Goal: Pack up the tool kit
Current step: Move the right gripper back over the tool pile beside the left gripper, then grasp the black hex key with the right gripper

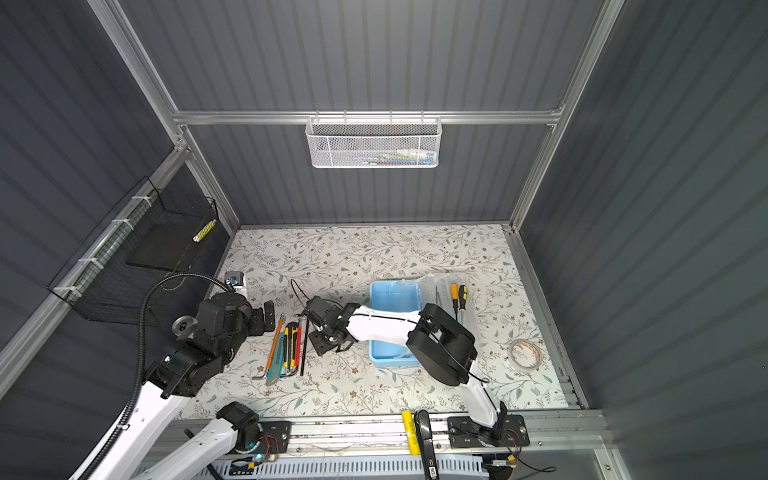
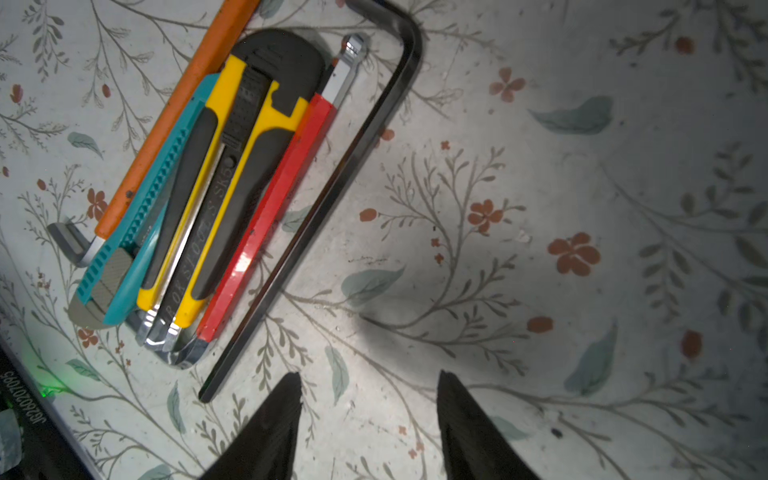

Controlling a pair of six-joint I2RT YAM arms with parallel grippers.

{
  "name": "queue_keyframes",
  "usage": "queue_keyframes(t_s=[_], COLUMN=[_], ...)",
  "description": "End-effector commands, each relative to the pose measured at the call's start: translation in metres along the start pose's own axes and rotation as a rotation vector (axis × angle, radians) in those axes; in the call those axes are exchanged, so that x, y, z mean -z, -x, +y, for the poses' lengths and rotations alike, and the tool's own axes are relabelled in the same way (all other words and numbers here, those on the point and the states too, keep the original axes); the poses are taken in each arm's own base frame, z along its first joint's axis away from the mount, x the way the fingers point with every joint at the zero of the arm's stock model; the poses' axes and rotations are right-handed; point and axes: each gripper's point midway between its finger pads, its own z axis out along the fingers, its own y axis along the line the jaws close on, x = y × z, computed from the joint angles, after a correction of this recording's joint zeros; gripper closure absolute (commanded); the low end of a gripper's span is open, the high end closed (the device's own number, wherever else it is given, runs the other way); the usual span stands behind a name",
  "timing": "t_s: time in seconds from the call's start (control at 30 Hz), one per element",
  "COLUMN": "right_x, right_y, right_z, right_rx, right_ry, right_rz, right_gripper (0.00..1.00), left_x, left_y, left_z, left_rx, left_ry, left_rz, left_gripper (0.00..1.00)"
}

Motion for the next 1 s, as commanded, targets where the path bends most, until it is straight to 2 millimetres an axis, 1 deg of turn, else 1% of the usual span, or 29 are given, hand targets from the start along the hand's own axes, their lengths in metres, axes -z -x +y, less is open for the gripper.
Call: queue_keyframes(t_s=[0.0,0.23,0.37,0.6,0.7,0.73,0.87,0.97], right_x=[-0.004,-0.028,-0.038,-0.051,-0.057,-0.059,-0.055,-0.049], right_y=[0.007,0.015,0.018,0.012,0.007,0.003,-0.002,-0.007], right_z=[0.006,0.019,0.025,0.018,0.013,0.006,-0.018,-0.024], right_rx=[-0.005,0.048,0.076,0.086,0.119,0.133,0.175,0.196], right_ry=[0.011,0.023,0.017,-0.04,-0.099,-0.141,-0.27,-0.284], right_rz=[0.005,0.037,0.038,0.065,0.085,0.108,0.147,0.157], right_gripper=[0.44,0.43,0.43,0.43,0.43,0.44,0.47,0.5], left_x=[0.001,0.001,0.002,0.005,0.005,0.005,0.006,0.006], left_y=[0.0,0.0,0.001,0.001,0.002,0.002,0.002,0.003], left_z=[0.005,0.006,0.007,0.009,0.009,0.009,0.009,0.009], left_rx=[-0.006,-0.005,-0.004,0.002,0.001,0.0,0.002,0.004], left_ry=[0.024,0.027,0.032,0.029,0.031,0.031,0.029,0.027], left_rz=[0.006,0.006,0.0,-0.01,-0.01,-0.011,-0.013,-0.016], left_gripper=[0.01,0.0,0.0,0.01,0.01,0.0,0.01,0.01])
